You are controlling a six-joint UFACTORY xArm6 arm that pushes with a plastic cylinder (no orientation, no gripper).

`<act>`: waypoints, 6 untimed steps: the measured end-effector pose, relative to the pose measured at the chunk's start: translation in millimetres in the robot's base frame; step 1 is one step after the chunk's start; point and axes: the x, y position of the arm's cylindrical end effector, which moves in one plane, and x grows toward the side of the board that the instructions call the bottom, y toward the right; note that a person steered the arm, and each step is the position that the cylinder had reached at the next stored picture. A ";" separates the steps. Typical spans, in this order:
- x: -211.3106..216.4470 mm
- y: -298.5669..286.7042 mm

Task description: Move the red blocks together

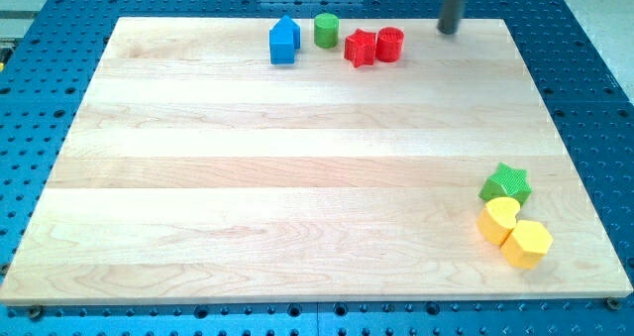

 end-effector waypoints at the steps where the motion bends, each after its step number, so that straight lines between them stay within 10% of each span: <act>1: 48.9 -71.6; 4: 44.7 -131.7; 6: 115.3 -209.3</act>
